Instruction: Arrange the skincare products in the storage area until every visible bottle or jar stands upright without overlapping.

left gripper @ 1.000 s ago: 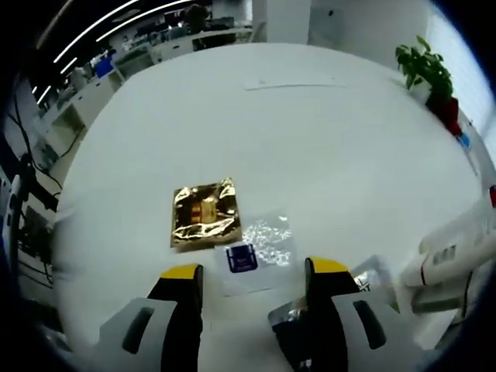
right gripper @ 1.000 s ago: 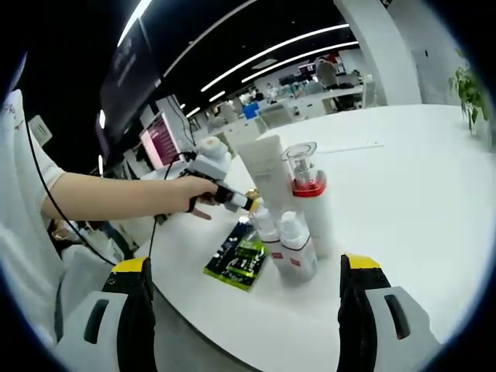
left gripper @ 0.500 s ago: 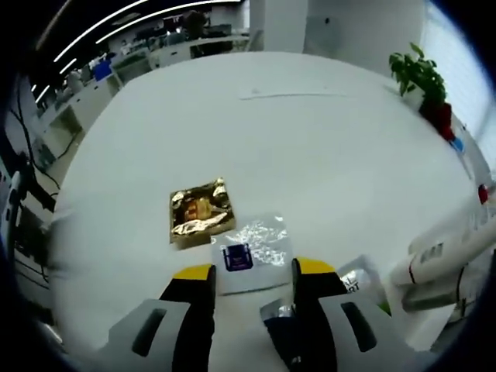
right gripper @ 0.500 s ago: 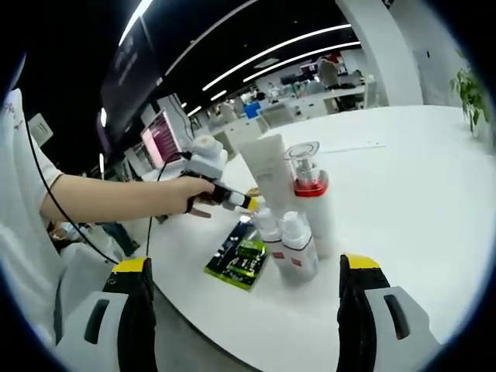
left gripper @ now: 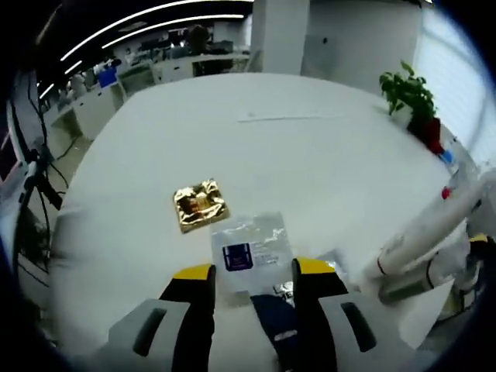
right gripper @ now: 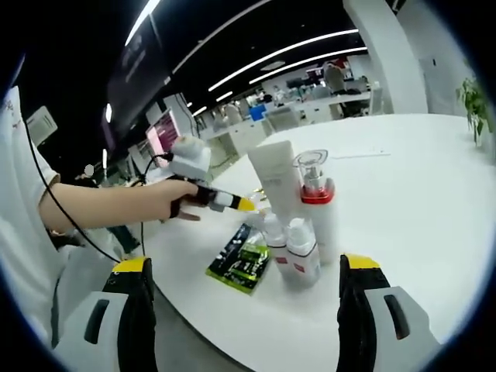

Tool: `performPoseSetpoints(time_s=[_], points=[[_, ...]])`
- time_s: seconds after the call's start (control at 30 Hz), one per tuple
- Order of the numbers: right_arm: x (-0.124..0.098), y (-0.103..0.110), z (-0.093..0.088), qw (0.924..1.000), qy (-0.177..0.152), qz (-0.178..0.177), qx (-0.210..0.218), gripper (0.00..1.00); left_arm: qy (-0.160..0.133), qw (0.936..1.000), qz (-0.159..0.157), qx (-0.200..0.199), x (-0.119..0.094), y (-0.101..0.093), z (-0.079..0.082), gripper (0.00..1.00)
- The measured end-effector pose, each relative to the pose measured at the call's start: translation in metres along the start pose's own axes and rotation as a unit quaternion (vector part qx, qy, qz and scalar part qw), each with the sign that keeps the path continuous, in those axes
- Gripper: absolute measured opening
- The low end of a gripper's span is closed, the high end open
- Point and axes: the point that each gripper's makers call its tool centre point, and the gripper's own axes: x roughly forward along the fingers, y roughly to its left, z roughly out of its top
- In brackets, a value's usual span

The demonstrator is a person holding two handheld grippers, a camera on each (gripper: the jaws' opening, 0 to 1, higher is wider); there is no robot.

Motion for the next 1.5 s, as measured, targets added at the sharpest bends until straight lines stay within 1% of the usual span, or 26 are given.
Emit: performPoseSetpoints(time_s=[0.03, 0.07, 0.1, 0.2, 0.27, 0.33, 0.4, 0.43, 0.47, 0.5, 0.53, 0.57, 0.67, 0.73, 0.87, 0.93, 1.0, 1.03, 1.1, 1.2, 1.23, 1.3, 1.37, 1.4, 1.47, 1.5], points=[[0.000, 0.000, 0.000, 1.0000, -0.001, 0.000, -0.002, 0.99, 0.004, 1.0000, 0.000, 0.003, -0.011, -0.002, -0.004, 0.36], [0.000, 0.000, 0.001, 1.0000, -0.003, 0.002, -0.004, 0.98, 0.000, 1.0000, -0.003, 0.004, -0.017, -0.003, -0.004, 0.36], [0.000, 0.000, 0.002, 1.0000, -0.006, 0.002, -0.004, 0.98, -0.011, 0.9999, -0.007, 0.004, -0.021, -0.005, -0.003, 0.36], [0.001, 0.001, 0.002, 0.9999, -0.005, 0.006, -0.008, 0.98, -0.020, 0.9996, -0.009, 0.017, -0.031, -0.005, -0.005, 0.36], [0.002, 0.002, 0.003, 0.9999, -0.006, 0.009, -0.012, 0.98, -0.034, 0.9992, -0.017, 0.012, -0.039, -0.006, -0.001, 0.36], [0.002, 0.003, 0.004, 0.9998, -0.008, 0.011, -0.015, 0.98, -0.042, 0.9988, -0.018, 0.014, -0.052, -0.009, -0.001, 0.36], [0.003, 0.005, 0.004, 0.9997, -0.007, 0.016, -0.017, 0.97, -0.051, 0.9983, -0.022, 0.019, -0.064, -0.015, 0.000, 0.36], [0.003, 0.007, 0.004, 0.9995, -0.008, 0.022, -0.019, 0.96, -0.053, 0.9982, -0.022, 0.020, -0.063, -0.014, 0.002, 0.36], [0.004, 0.009, 0.006, 0.9993, -0.011, 0.028, -0.020, 0.95, -0.058, 0.9978, -0.023, 0.023, -0.068, -0.014, 0.004, 0.36], [0.004, 0.012, 0.009, 0.9990, -0.018, 0.035, -0.020, 0.95, -0.061, 0.9975, -0.026, 0.024, -0.072, -0.018, 0.005, 0.36], [0.004, 0.014, 0.010, 0.9988, -0.019, 0.039, -0.021, 0.94, -0.077, 0.9962, -0.036, 0.018, -0.080, -0.024, 0.009, 0.36], [0.003, 0.015, 0.012, 0.9987, -0.022, 0.041, -0.022, 0.94, -0.087, 0.9952, -0.043, 0.016, -0.084, -0.027, 0.010, 0.36], [0.000, 0.021, 0.015, 0.9983, -0.026, 0.048, -0.023, 0.91, -0.099, 0.9937, -0.050, 0.020, -0.101, -0.035, 0.009, 0.36], [-0.001, 0.026, 0.017, 0.9979, -0.025, 0.056, -0.022, 0.90, -0.110, 0.9919, -0.058, 0.024, -0.114, -0.045, 0.009, 0.36], [-0.003, 0.032, 0.026, 0.9969, -0.035, 0.069, -0.018, 0.88, -0.122, 0.9896, -0.059, 0.047, -0.129, -0.053, 0.009, 0.36], [-0.001, 0.038, 0.033, 0.9954, -0.046, 0.083, -0.007, 0.84, -0.125, 0.9881, -0.061, 0.065, -0.137, -0.058, 0.009, 0.36], [0.001, 0.042, 0.040, 0.9939, -0.049, 0.098, 0.007, 0.78, -0.130, 0.9863, -0.061, 0.082, -0.147, -0.065, 0.009, 0.36], [0.002, 0.043, 0.043, 0.9935, -0.051, 0.101, 0.010, 0.76, -0.130, 0.9859, -0.065, 0.083, -0.147, -0.064, 0.007, 0.36], [0.006, 0.048, 0.052, 0.9919, -0.058, 0.113, 0.011, 0.73, -0.132, 0.9844, -0.069, 0.093, -0.153, -0.070, 0.004, 0.36], [0.010, 0.058, 0.067, 0.9869, -0.075, 0.138, 0.038, 0.62, -0.135, 0.9818, -0.076, 0.110, -0.161, -0.079, 0.000, 0.36], [0.011, 0.059, 0.070, 0.9861, -0.079, 0.140, 0.042, 0.59, -0.141, 0.9792, -0.080, 0.123, -0.165, -0.083, 0.001, 0.36], [0.016, 0.059, 0.072, 0.9854, -0.078, 0.143, 0.049, 0.52, -0.142, 0.9786, -0.084, 0.124, -0.168, -0.086, -0.001, 0.36], [0.022, 0.062, 0.069, 0.9838, -0.072, 0.151, 0.064, 0.47, -0.147, 0.9767, -0.088, 0.130, -0.173, -0.089, -0.002, 0.36], [0.025, 0.062, 0.068, 0.9837, -0.069, 0.150, 0.071, 0.47, -0.149, 0.9752, -0.087, 0.140, -0.175, -0.090, -0.002, 0.36], [0.031, 0.065, 0.065, 0.9821, -0.065, 0.154, 0.087, 0.46, -0.151, 0.9737, -0.090, 0.145, -0.180, -0.095, -0.003, 0.36], [0.034, 0.066, 0.063, 0.9807, -0.061, 0.157, 0.100, 0.45, -0.153, 0.9711, -0.092, 0.159, -0.182, -0.097, -0.003, 0.36]])
